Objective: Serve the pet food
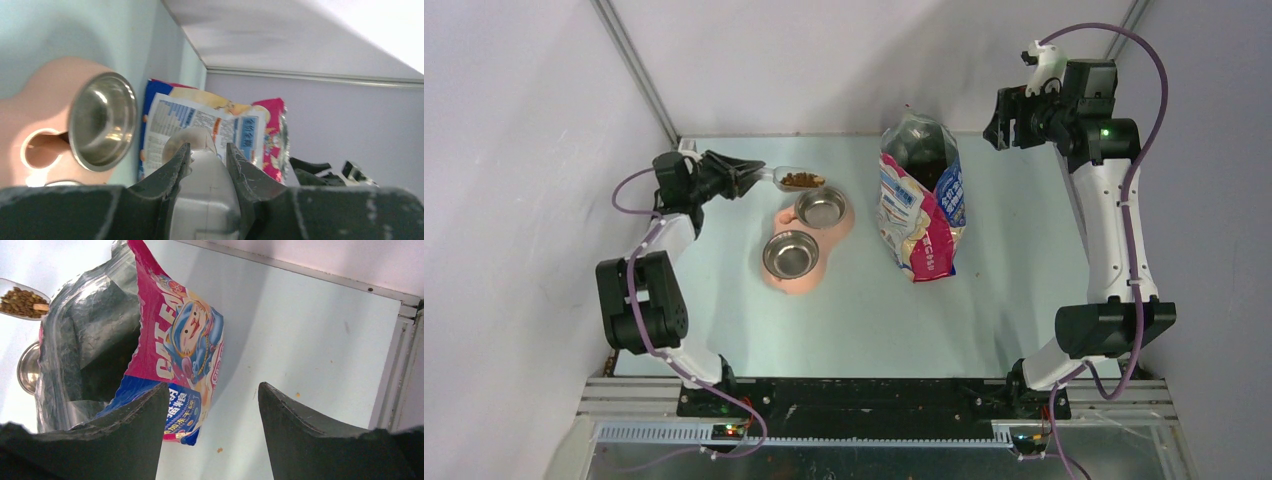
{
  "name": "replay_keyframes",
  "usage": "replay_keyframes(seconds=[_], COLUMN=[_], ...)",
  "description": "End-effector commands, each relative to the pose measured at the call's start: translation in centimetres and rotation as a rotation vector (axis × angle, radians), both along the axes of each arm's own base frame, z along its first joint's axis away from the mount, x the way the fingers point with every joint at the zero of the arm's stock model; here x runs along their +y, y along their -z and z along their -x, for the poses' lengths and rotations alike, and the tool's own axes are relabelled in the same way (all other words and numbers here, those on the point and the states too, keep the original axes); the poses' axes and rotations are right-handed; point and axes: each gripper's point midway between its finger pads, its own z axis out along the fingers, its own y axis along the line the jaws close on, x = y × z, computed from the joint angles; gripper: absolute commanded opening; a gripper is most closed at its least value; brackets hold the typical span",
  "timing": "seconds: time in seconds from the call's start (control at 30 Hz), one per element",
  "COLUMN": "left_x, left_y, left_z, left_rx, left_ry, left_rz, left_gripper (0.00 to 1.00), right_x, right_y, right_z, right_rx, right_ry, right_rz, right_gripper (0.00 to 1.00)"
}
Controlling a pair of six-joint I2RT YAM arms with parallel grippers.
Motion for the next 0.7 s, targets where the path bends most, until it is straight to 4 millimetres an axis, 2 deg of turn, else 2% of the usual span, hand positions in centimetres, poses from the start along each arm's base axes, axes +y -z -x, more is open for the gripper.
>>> replay_keyframes(seconds=[0.0, 0.1, 0.23, 0.5, 0.67], left_x=[1.3, 1.8, 2.4, 2.5, 2.0], left_y=[1.7, 3.7, 5.1, 6.2, 6.2], left_z=[-1.5, -2.1, -2.8, -4.1, -4.7], left_rx=[-0.023, 0.021, 0.045, 0.058, 0.041], left_ry=[-0.027, -0.049, -0.068, -0.068, -0.052], left_rz=[-0.117, -0.145, -0.191, -0.327, -0.415], left_gripper=[0.00, 0.00, 0.00, 0.00, 0.00], right_x=[0.1, 0.1, 0.0, -0.3, -0.4], right_y=[-3.2, -3.6, -3.7, -3.6, -3.6], right_z=[0.6, 0.8, 1.1, 1.2, 1.2], right_rx=[-0.100, -0.113, -0.117, -0.119, -0.121], right_ry=[-0.009, -0.009, -0.007, -0.001, 0.000], right_rz=[-0.010, -0.007, -0.003, 0.015, 0.020], right_gripper=[0.68, 0.68, 0.68, 0.68, 0.68])
